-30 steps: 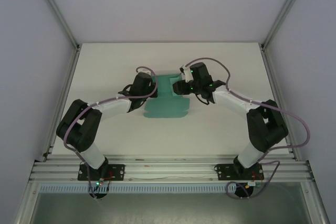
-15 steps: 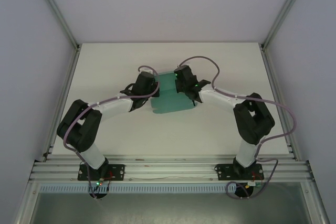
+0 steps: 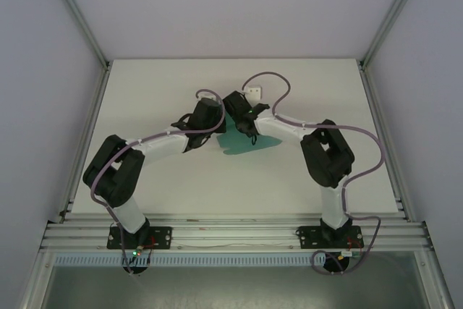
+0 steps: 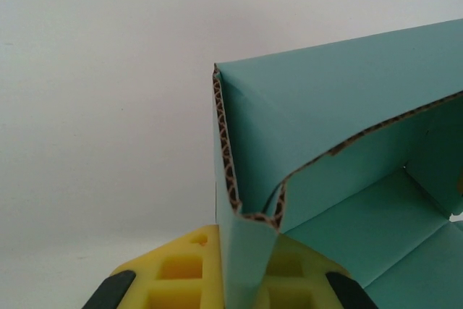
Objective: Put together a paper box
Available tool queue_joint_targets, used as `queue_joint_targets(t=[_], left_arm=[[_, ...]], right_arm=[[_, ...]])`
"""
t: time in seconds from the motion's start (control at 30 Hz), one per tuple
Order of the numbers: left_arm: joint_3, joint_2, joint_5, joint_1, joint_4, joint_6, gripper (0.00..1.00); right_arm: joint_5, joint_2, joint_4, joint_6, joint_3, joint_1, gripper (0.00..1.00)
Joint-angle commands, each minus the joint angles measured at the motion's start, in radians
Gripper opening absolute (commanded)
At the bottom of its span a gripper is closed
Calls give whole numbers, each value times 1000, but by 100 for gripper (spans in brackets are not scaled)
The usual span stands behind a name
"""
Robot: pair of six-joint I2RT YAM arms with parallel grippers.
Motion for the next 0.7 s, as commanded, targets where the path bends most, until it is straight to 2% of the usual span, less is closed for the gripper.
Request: queue_joint_targets(t=[0.0, 0.1, 0.13, 0.17, 0.23, 0.27, 0.37, 0.47, 0.53, 0.6, 0.67], left_arm=[[29, -22, -77, 25, -61, -30, 0], [27, -23, -56, 25, -52, -28, 0], [27, -22, -47, 25, -48, -30, 0], [26, -23, -37, 25, -44, -28, 0], [22, -22, -24, 25, -31, -24, 0], [22, -23, -23, 25, -31, -22, 0], [20, -24, -17, 25, -28, -17, 0], [19, -25, -7, 25, -22, -12, 0], [19, -24, -5, 25, -22, -12, 0], [15, -26, -1, 24, -13, -8, 0], [13, -27, 0, 23, -7, -7, 0]], right_arm=[[272, 23, -111, 20, -48, -84, 0], [135, -40, 113, -68, -145, -86, 0], [46, -70, 219, -120, -194, -86, 0], [-26, -95, 301, -144, -235, -88, 4], [-163, -145, 427, -177, -305, -93, 27], [-209, -165, 458, -178, -326, -98, 28], [-306, -203, 474, -170, -353, -122, 28], [-319, -220, 469, -163, -361, -139, 26], [-325, -223, 460, -168, -361, -145, 20], [-331, -218, 442, -176, -354, -146, 18], [-334, -208, 429, -178, -347, -146, 7]])
